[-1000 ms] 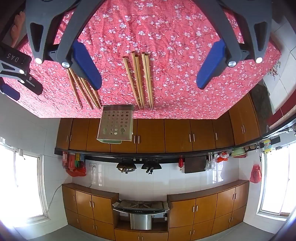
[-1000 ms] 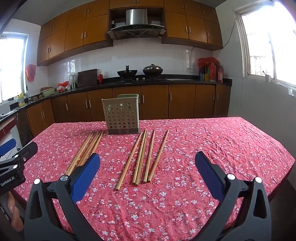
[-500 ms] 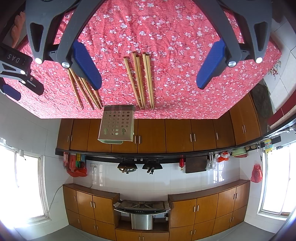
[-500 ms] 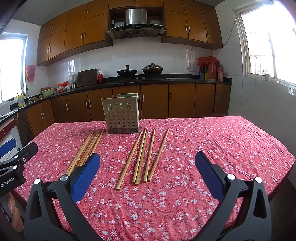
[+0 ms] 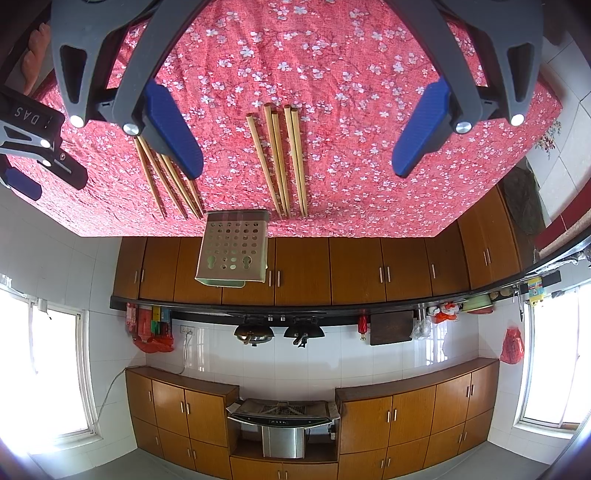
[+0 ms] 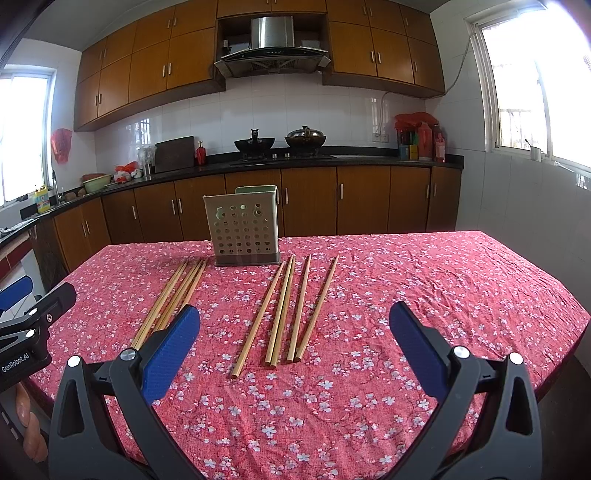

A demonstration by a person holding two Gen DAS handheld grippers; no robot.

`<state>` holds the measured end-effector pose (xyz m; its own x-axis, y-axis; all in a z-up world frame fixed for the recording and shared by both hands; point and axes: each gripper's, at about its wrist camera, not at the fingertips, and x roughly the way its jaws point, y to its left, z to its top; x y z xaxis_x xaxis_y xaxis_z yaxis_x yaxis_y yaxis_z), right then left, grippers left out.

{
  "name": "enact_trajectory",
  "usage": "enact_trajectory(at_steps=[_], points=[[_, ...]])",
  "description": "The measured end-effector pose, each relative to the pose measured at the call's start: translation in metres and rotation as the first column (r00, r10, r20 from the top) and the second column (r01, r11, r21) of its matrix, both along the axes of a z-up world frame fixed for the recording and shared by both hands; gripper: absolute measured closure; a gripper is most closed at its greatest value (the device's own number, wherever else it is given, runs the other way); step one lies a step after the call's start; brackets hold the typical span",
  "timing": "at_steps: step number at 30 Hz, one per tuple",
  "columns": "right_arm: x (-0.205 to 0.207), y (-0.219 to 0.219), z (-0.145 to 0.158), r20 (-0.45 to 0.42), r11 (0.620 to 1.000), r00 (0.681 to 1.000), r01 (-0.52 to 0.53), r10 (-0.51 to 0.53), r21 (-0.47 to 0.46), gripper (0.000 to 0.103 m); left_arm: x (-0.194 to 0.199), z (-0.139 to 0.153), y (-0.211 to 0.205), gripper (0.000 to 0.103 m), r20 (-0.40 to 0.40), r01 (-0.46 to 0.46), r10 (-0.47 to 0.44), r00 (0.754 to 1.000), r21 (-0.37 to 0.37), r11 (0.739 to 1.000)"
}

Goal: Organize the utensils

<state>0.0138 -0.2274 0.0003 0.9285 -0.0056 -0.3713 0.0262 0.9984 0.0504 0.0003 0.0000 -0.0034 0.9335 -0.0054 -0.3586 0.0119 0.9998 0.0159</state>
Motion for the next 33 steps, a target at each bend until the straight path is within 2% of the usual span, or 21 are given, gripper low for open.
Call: enact_trajectory(at_steps=[33], points=[[0.001, -0.0023, -0.0025, -0.003, 1.0, 1.0, 0.0, 0.0, 0.003, 0.002, 0.0017, -0.0037, -0.0017, 0.004, -0.003, 0.001, -0.001, 1.0, 0.0, 1.0]])
